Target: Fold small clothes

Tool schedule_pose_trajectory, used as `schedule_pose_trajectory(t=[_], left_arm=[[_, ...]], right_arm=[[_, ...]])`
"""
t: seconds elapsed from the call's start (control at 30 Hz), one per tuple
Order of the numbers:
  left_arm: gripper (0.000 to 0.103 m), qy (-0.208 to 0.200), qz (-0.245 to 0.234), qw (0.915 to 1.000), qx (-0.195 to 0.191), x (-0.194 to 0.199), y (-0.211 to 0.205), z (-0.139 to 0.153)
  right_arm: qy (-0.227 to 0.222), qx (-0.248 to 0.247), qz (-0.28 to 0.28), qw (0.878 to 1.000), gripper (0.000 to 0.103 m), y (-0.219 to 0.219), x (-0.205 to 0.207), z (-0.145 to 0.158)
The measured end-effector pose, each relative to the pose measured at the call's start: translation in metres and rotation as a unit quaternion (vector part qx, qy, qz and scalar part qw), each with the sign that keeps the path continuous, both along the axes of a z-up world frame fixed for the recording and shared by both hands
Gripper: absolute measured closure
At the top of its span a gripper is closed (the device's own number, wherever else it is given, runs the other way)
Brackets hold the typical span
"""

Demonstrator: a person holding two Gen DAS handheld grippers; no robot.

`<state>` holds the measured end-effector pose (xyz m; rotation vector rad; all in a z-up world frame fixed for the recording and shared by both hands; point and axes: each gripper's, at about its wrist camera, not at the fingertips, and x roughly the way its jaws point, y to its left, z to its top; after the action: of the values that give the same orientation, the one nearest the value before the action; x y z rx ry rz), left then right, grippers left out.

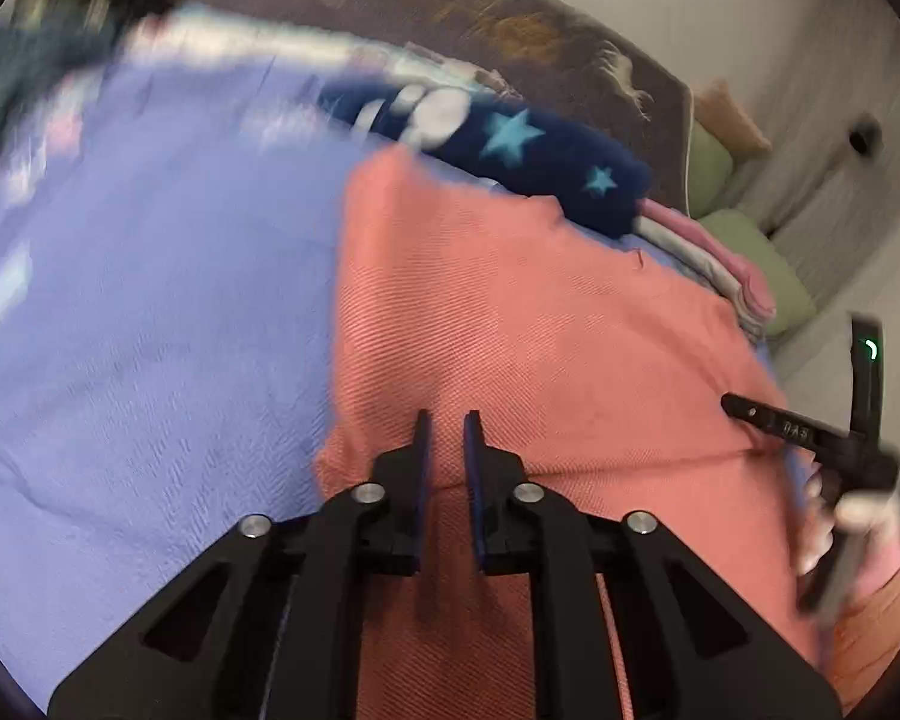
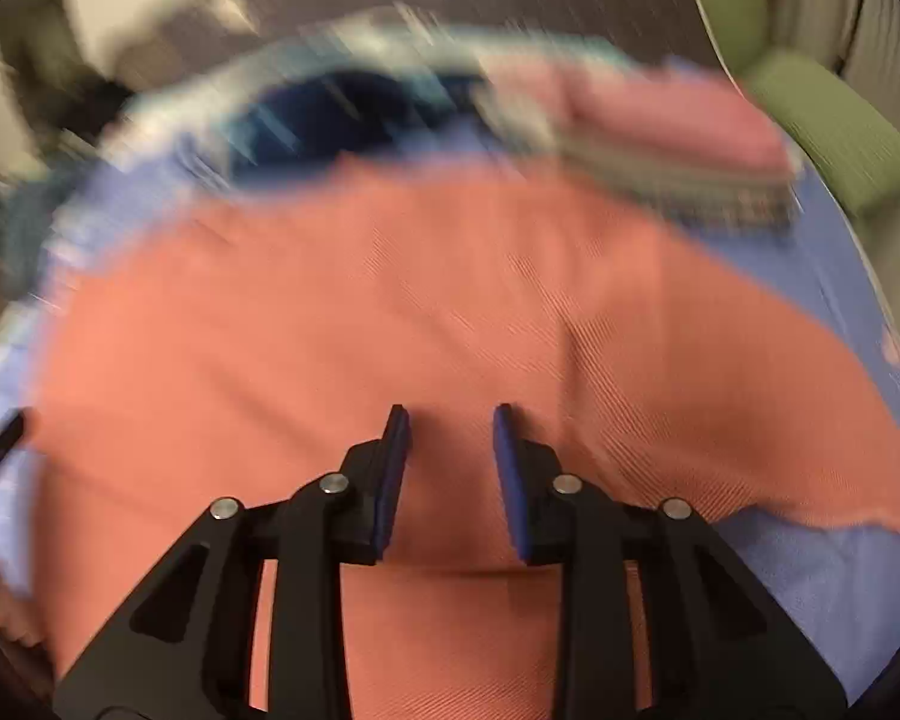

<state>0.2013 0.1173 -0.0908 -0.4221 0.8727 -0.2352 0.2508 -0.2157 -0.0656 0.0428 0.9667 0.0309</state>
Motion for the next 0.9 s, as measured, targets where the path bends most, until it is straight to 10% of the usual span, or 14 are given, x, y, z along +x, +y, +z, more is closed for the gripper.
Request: schedule_pose_trajectory(t=[0.07,0.27,0.6,0.9], left_arm=[[0.092,0.000,0.008,0.9996,-0.028,-0.001,0.011,0.002],[0.090,-0.016,0.011,0.9989,0.042,-0.011,-0.007,0.012],[0.089,-0.007,0.008,0.9999,0.010,-0.007,0.008,0.006],[0.088,-0.009,0.003,1.0000,0.004,-0.007,0.007,0.005]], right_arm=[[-0.018,-0.015,0.010,1.000,0.078,0.016,-0.002,0.018],[-0.055,0.029,0.179,0.982,0.078,0.113,0.005,0.065],[0.020,0.066,0.288,0.955,0.085,0.266,0.073,0.014],[-0.051,0.088,0.260,0.960,0.085,0.206,0.041,0.038]])
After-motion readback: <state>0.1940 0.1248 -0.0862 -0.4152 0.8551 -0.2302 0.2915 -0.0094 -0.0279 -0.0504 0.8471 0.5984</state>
